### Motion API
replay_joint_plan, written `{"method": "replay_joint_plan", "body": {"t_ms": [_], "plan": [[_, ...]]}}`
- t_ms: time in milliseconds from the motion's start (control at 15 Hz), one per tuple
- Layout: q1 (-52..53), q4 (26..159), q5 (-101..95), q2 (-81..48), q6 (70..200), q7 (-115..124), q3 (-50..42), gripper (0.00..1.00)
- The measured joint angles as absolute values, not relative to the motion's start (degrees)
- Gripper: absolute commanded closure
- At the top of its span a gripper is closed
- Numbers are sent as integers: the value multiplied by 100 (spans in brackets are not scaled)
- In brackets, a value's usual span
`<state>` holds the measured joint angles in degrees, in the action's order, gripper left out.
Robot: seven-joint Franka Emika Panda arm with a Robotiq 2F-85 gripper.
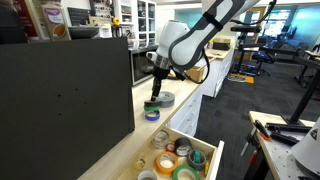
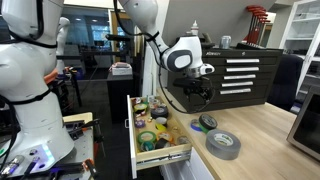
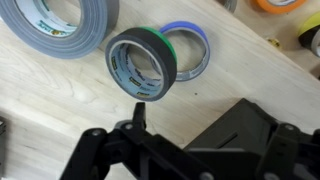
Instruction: Get the black masking tape and put it on the table
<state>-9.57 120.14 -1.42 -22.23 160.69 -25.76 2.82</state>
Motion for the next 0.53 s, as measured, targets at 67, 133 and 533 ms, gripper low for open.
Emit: {"method": "replay_joint_plan", "body": {"t_ms": [67,133,533], "plan": [[-956,12196,-136,-2060,16009,-2571,296,0],[-952,12370,-136,-1892,15903,-2567,300,0],[-866,13125,-196,-895,14685,-2437,222,0]]}}
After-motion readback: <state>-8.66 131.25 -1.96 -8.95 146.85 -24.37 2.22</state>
